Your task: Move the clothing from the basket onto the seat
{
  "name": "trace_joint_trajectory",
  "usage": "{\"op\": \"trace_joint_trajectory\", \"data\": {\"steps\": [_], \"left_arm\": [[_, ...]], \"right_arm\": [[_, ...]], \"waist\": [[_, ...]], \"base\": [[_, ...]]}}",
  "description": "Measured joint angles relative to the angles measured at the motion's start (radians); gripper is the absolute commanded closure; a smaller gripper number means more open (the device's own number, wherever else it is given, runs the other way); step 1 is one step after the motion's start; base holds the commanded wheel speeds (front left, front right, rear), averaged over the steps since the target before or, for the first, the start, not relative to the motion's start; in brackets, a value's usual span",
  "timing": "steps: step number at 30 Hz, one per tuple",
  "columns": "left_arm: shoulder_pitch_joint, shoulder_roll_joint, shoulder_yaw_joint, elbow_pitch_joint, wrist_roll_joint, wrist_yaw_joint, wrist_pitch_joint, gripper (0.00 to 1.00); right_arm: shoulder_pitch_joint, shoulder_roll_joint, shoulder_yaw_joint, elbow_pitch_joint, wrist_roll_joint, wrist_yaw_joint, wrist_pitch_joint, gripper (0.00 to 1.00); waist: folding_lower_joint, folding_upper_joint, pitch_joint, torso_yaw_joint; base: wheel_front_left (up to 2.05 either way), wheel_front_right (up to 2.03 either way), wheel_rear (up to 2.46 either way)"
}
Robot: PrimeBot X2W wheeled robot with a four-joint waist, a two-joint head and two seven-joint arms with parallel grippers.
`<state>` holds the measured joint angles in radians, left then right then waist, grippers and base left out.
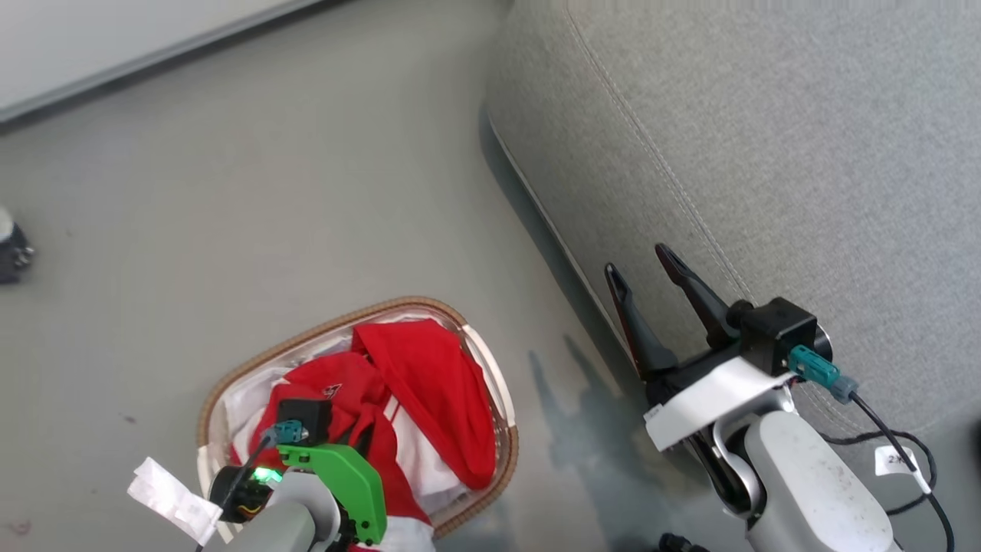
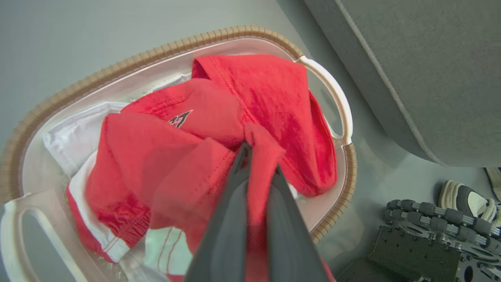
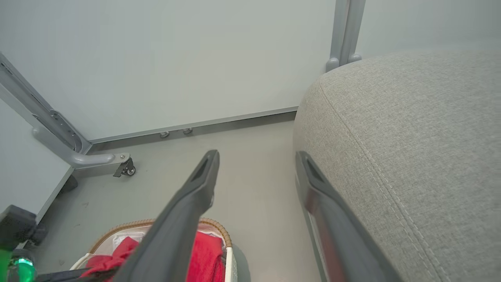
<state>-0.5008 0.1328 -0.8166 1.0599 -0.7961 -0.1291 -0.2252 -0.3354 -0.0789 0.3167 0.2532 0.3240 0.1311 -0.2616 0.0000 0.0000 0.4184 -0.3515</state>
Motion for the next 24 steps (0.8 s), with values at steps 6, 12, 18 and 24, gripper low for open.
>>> {"op": "trace_joint_trajectory", "data": {"steps": [6,12,18,24], "left_arm": [[0.005,-0.004,-0.026,-0.071,-0.013,0.0,-0.033,1.0],[0.011,0.01,0.075,-0.225,0.041,0.0,-0.037,1.0],[0.059,0.002,0.195,-0.392,0.155,0.0,-0.037,1.0],[0.075,-0.024,0.267,-0.522,0.224,0.0,-0.038,1.0]], "right_arm": [[0.054,-0.022,-0.013,0.007,-0.004,0.0,0.0,0.0],[0.103,-0.036,-0.037,0.01,-0.009,0.0,0.0,0.0],[0.135,-0.039,-0.033,0.02,-0.013,0.0,0.0,0.0],[0.155,-0.039,-0.021,0.028,-0.013,0.0,0.0,0.0]], "waist": [[0.0,0.0,-0.082,0.05],[-0.0001,0.0,-0.153,0.106],[0.0,0.0,-0.23,0.154],[-0.0001,0.0,-0.281,0.175]], "base": [[0.0,0.0,0.0],[0.0,0.0,0.0],[0.0,0.0,0.0],[0.0,0.0,0.0]]}}
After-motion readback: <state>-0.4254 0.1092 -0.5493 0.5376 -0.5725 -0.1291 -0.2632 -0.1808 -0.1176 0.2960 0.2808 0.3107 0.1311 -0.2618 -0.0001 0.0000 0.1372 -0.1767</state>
